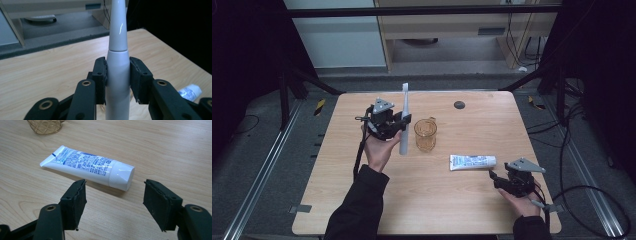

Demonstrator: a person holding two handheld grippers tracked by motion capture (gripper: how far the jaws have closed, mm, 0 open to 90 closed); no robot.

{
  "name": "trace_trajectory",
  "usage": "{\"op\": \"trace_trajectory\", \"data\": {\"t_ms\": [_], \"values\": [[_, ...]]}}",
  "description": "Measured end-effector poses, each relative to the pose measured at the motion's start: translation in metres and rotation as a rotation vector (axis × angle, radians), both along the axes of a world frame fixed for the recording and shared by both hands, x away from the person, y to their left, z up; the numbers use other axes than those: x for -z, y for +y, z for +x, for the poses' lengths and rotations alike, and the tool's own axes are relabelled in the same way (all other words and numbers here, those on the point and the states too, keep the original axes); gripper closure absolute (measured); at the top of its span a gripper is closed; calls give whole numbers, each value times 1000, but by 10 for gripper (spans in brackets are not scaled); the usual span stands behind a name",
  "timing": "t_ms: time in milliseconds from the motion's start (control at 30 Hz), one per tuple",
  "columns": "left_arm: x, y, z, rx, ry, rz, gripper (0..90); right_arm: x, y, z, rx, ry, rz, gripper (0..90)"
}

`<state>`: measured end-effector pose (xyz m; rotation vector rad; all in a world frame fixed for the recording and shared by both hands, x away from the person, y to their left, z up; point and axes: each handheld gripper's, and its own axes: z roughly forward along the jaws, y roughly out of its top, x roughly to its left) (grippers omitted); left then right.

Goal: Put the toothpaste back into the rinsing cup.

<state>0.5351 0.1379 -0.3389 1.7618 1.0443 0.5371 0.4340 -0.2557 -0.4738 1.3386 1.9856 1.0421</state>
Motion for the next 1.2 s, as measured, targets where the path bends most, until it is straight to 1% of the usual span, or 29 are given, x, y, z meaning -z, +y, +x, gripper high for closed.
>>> {"op": "trace_trajectory", "data": {"t_ms": [200,433,600,733,867,1033,1200], "values": [[0,-3,11,-22,-21,-41,674,1,0,0,0,-1,-5,340],[1,-4,21,-43,-22,-63,674,3,-1,1,3,-1,-5,338],[1,-4,25,-52,-29,-79,674,3,-1,1,4,-7,-9,337],[0,-4,25,-63,-46,-89,674,3,-2,1,6,-9,-6,337],[-1,-3,28,-79,-63,-110,674,4,-2,1,5,-11,-10,338],[-3,-6,32,-88,-86,-127,674,4,-2,1,1,-22,-18,339],[-5,-11,36,-89,-94,-136,674,4,-3,0,1,-24,-18,339]]}}
